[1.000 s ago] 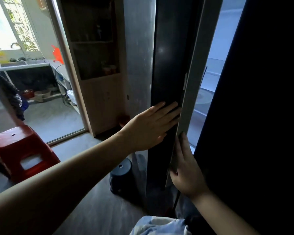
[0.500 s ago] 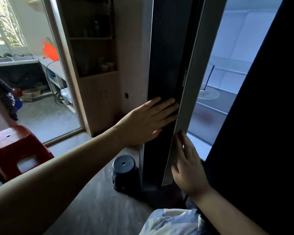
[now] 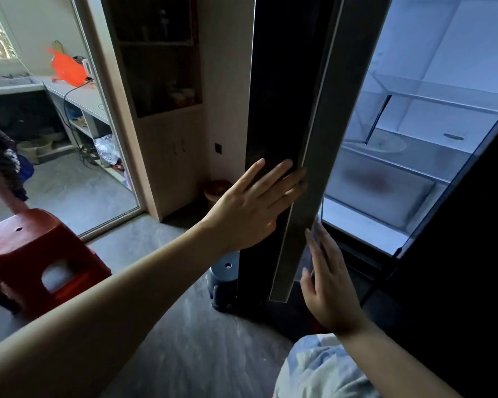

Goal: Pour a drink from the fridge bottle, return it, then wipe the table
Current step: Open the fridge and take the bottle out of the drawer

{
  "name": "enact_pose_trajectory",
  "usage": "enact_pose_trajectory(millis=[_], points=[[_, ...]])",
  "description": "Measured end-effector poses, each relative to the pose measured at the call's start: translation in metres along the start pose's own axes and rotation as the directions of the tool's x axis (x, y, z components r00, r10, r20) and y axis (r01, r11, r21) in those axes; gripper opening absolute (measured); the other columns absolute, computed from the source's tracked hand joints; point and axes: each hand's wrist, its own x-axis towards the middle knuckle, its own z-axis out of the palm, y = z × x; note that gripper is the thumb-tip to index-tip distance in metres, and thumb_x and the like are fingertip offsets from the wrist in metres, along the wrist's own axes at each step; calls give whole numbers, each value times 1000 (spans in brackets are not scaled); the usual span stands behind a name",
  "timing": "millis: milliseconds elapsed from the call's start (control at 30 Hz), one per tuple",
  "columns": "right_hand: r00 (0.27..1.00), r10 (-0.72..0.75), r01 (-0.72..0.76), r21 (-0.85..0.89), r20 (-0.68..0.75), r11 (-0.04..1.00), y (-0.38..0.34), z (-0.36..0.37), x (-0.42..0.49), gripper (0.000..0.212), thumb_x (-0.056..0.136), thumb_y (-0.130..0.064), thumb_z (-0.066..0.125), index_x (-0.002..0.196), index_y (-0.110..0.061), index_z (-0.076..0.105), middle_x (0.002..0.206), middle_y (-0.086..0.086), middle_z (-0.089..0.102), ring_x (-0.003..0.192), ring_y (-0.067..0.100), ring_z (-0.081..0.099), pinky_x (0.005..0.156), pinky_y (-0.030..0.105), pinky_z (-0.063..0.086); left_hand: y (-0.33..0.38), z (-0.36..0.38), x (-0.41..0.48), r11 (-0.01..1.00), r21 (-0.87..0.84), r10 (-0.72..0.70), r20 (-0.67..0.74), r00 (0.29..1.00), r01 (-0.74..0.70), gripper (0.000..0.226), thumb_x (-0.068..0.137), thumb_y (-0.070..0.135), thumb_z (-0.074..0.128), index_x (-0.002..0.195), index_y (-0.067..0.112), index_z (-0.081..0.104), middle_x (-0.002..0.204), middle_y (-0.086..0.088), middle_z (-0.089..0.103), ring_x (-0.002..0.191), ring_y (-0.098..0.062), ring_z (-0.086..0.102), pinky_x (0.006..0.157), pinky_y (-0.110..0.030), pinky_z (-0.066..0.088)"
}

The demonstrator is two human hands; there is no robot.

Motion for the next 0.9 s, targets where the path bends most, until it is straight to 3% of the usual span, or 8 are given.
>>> enact_pose_trajectory(millis=[100, 200, 300, 400, 567, 667, 833, 900], points=[[971, 227, -228, 9, 80, 974, 7, 19, -8, 72, 81, 1, 64, 145, -5, 32, 155, 5, 22, 144, 22, 22, 114, 38, 30, 2, 5, -22, 998, -64, -22, 54, 998, 25, 63, 93, 32, 39, 151, 15, 21, 157, -9, 20, 145, -28, 18, 118, -47, 15], [881, 363, -364, -57, 304, 930, 15, 38, -10, 70, 88, -13, 60, 149, -13, 25, 153, -10, 8, 144, 10, 2, 118, 37, 20, 7, 11, -41, 991, -61, -110, 161, 981, 121, 74, 87, 38, 50, 151, 17, 20, 158, -13, 15, 146, -29, 13, 118, -47, 11], [821, 298, -275, -120, 487, 954, 20, 54, -4, 68, 94, -22, 51, 151, -20, 14, 156, -12, -3, 142, 7, -12, 117, 24, 5, 2, 15, -55, 975, -46, -205, 204, 957, 219, 78, 85, 41, 52, 151, 17, 20, 158, -16, 13, 146, -31, 11, 118, -48, 13], [780, 247, -185, -165, 575, 969, 18, 70, 9, 68, 96, -26, 45, 151, -23, 5, 155, -9, -12, 143, 11, -17, 115, 23, -5, -5, 17, -63, 949, -93, -269, 255, 929, 300, 79, 84, 43, 51, 152, 16, 21, 157, -18, 13, 146, -32, 10, 118, -47, 15], [749, 220, -137, -179, 625, 974, 4, 98, 25, 67, 97, -21, 36, 150, -16, -4, 156, -4, -14, 141, 11, -21, 113, 24, -12, -15, 22, -81, 899, -123, -360, 337, 870, 420, 78, 86, 42, 49, 152, 13, 20, 158, -16, 12, 147, -29, 7, 118, -47, 14], [754, 186, -128, -136, 630, 982, -6, 112, 34, 70, 95, -15, 37, 151, -15, -5, 153, -6, -17, 138, 8, -24, 111, 21, -15, -1, 30, -103, 878, -219, -327, 373, 868, 425, 74, 85, 36, 46, 151, 12, 22, 158, -13, 15, 147, -28, 9, 118, -46, 16], [768, 115, -167, 24, 631, 986, -10, 125, 58, 68, 93, -12, 47, 151, -18, 12, 157, -8, 1, 142, 5, -9, 118, 26, 1, 32, 61, -140, 814, -328, -214, 598, 772, 480, 76, 78, 35, 61, 146, 9, 35, 154, -12, 30, 143, -29, 24, 113, -46, 30], [784, 120, -165, 18, 609, 986, -3, 124, 66, 68, 92, -11, 50, 151, -16, 15, 157, -6, 3, 145, 8, -5, 120, 32, 10, 36, 72, -142, 773, -339, -201, 671, 714, 536, 77, 86, 39, 58, 149, 9, 25, 157, -13, 20, 145, -29, 16, 116, -45, 23]])
